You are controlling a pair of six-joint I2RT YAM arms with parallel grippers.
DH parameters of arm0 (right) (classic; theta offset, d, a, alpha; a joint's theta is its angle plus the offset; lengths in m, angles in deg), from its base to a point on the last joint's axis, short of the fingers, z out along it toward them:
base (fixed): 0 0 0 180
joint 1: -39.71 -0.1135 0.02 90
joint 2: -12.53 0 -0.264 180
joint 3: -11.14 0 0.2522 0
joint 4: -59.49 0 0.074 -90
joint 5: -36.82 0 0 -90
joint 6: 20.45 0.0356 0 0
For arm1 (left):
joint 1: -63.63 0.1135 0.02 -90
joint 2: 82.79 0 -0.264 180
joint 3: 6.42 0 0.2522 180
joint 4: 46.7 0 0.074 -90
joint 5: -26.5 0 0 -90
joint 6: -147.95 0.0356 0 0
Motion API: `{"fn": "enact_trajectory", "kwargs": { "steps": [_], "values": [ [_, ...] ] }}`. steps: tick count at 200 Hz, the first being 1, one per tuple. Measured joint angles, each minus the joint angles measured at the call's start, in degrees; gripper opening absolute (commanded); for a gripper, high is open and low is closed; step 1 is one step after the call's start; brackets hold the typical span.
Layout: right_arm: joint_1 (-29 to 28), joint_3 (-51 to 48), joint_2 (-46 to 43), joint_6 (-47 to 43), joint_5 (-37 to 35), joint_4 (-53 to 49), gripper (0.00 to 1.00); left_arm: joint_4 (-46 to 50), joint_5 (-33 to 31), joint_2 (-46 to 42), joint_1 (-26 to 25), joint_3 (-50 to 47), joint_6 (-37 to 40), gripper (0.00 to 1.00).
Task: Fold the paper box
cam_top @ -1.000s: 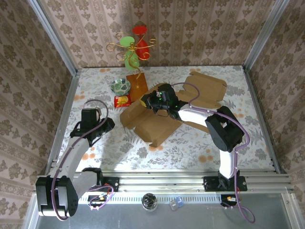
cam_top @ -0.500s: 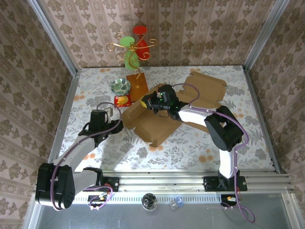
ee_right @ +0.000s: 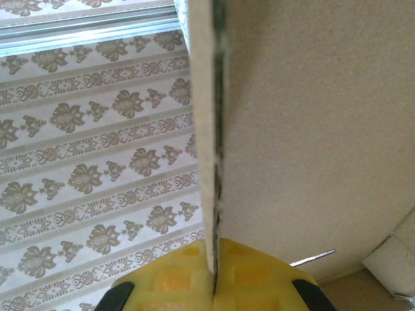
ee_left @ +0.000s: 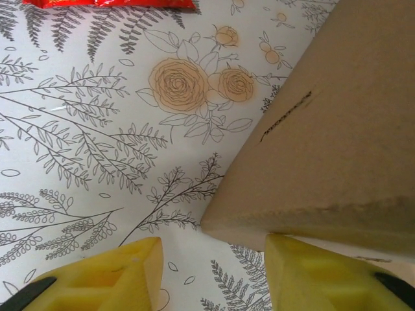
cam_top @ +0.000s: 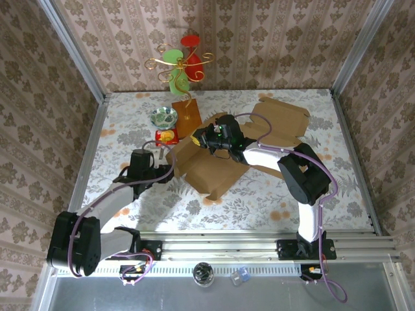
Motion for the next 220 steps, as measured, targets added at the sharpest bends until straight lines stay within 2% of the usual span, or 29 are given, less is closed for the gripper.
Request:
{"fn": "enact_trajectory", "kwargs": {
  "steps": [21, 66, 93, 183, 220],
  "values": [
    [0.02, 0.02, 0.11, 0.00, 0.00, 0.17, 0.00, -0.17, -0.92, 0.00, -1.38, 0.00, 0.70, 0.45],
    [0.17, 0.00, 0.31, 0.24, -0.02, 0.55, 0.00, -0.46, -2.97, 1.16, -3.80, 0.76, 2.67, 0.37],
    [0.17, 0.00, 0.33, 0.87, -0.09, 0.94, 0.00, -0.39, -4.70, 1.22, -4.98, 1.07, 3.45, 0.36],
    [0.15, 0.02, 0.44, 2.38, -0.39, 2.19, 0.00, -0.59, -5.95, 0.83, -6.23, 1.62, 6.08, 0.26],
    [0.17, 0.02, 0.44, 2.84, -0.39, 2.97, 0.00, -0.61, -5.62, -0.98, -6.47, 1.62, 7.32, 0.15]
  ]
}}
